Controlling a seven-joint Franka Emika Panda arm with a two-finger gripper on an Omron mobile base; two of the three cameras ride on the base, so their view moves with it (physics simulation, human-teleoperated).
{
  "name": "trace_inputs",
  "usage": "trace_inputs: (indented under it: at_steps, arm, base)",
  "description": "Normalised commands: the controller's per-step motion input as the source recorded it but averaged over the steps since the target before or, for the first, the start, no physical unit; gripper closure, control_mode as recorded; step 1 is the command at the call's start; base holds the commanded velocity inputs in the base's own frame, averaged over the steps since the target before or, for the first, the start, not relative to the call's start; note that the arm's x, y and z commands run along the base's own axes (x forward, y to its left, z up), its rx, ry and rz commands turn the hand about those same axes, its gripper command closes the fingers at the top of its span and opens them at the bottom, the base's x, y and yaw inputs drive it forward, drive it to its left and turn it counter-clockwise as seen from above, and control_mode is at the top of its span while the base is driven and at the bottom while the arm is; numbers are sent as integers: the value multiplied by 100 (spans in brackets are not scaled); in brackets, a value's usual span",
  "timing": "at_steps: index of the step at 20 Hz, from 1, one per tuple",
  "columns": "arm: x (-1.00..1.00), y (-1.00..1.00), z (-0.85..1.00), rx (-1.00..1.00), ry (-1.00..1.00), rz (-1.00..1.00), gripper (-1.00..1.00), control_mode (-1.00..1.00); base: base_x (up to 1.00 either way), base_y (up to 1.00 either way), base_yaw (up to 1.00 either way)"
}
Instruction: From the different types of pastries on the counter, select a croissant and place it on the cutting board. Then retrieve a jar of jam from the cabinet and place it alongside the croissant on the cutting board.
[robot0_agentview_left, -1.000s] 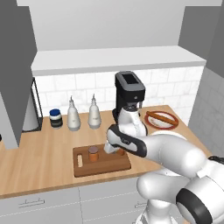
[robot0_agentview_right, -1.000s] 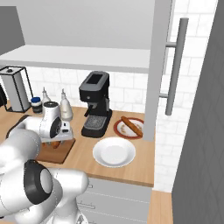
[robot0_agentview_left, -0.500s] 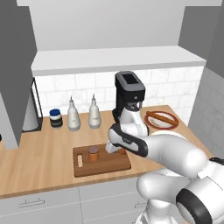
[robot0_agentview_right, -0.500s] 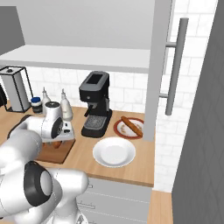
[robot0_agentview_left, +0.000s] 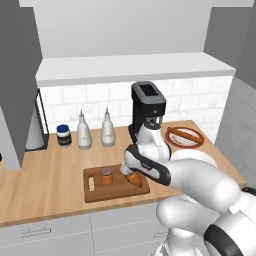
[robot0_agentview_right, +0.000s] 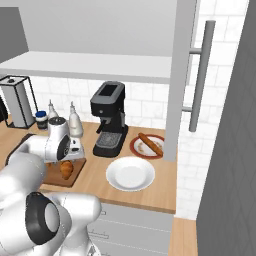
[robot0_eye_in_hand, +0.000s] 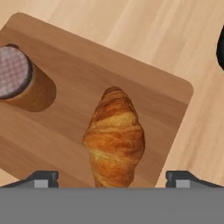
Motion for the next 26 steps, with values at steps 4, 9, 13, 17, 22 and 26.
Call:
trace_inputs:
  at_steps: [4, 9, 13, 17, 22, 26]
  arm:
    - [-75, -7, 14, 0, -2, -7, -100, -100]
    - [-100, -18, 50, 1, 13, -9, -100, -100]
    - [-100, -19, 97, 0, -13, -3, -100, -100]
    - [-100, -17, 19, 0, -77, 0, -100, -100]
    - [-100, -5, 3, 1, -80, 0, -100, -100]
    - [-100, -7, 21, 15, -44, 5, -100, -100]
  base:
    - [0, 0, 0]
    - [0, 0, 0]
    - [0, 0, 0]
    - [0, 0, 0]
    - [0, 0, 0]
    - [0, 0, 0]
